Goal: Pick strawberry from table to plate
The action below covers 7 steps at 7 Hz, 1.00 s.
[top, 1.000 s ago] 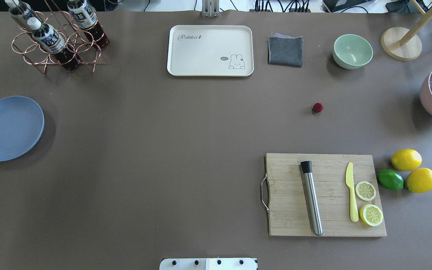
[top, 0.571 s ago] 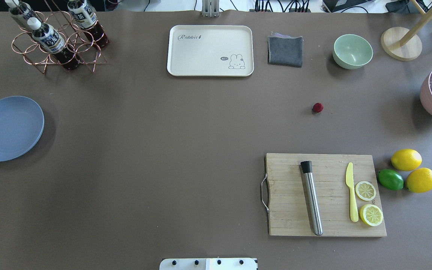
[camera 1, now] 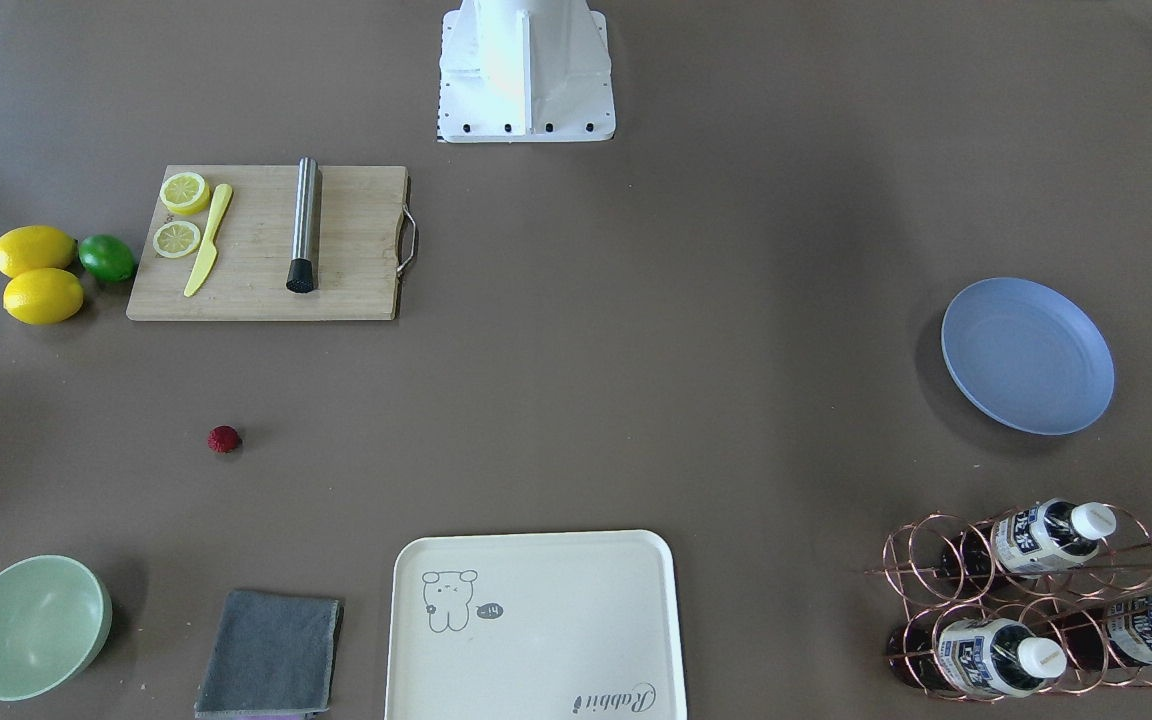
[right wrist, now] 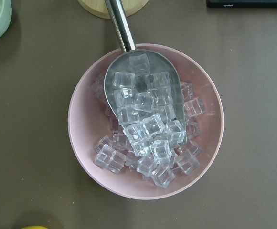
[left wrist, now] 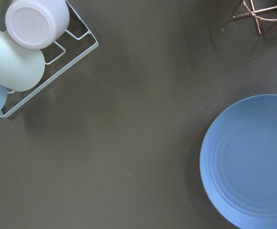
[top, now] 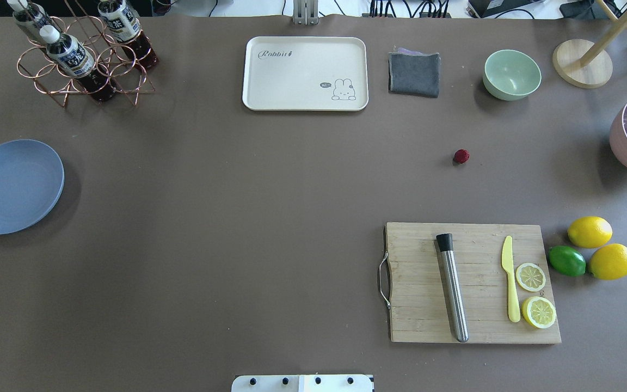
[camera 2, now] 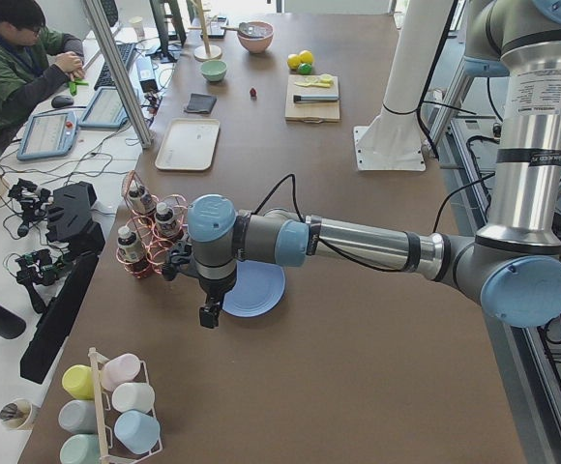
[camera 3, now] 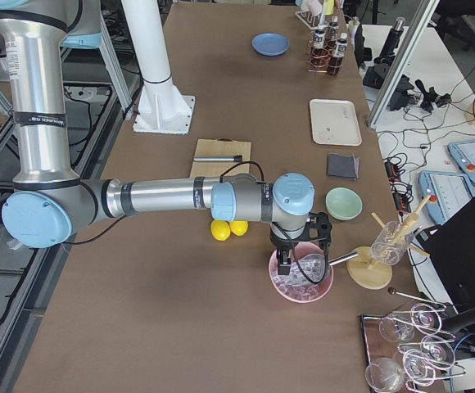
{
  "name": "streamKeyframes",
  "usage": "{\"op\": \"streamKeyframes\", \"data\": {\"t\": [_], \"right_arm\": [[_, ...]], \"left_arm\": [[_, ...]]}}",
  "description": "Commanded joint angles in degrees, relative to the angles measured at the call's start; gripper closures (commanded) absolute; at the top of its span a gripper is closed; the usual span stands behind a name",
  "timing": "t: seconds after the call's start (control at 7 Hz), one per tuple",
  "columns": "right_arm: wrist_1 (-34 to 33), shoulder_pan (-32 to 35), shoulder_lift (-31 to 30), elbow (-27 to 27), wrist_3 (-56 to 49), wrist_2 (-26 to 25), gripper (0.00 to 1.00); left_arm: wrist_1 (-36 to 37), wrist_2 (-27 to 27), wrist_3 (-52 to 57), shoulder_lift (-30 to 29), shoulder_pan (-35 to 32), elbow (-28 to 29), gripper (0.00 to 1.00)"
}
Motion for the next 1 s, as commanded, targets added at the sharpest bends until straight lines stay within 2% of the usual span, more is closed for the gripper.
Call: {"op": "streamKeyframes", "data": {"t": [0.0, 0.43, 0.57, 0.86], "right_arm": [[0.05, 0.00, 0.06, 1.07, 0.30, 0.03, 0.00], [-0.04, -0.96, 1.45, 1.87, 0.39, 0.38, 0.00], [0.05, -2.53, 2.94, 1.95, 3.43, 1.43, 0.00], [0.05, -6.83, 6.02, 3.27, 11.78, 1.35, 0.00]], "left_arm": [[-4.15, -0.05, -0.54, 0.06, -0.12, 0.28, 0.02], [-16.01, -0.13, -0.54, 0.50, -0.04, 5.63, 0.02], [-19.28, -0.13, -0.81, 0.06, -0.04, 8.60, 0.02], [-26.03, -2.40, -10.25, 0.06, 0.57, 12.12, 0.02]]}}
